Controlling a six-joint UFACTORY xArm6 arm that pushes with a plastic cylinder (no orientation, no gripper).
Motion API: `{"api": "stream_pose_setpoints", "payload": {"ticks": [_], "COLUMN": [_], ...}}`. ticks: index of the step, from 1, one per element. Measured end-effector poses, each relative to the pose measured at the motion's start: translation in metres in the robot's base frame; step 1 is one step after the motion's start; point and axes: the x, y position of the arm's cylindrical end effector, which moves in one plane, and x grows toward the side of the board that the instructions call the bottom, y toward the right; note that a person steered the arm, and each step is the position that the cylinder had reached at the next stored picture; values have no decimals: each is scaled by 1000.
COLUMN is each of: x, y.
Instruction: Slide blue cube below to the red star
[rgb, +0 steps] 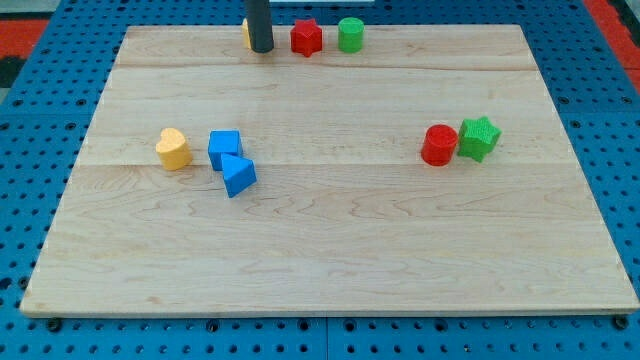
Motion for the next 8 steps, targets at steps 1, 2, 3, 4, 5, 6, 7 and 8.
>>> {"api": "stream_pose_setpoints", "payload": {"ticks": [1,2,3,4,5,6,7,8], "x": [59,139,214,271,245,191,158,132], "y": [3,23,29,8,-47,-51,-43,-34]}}
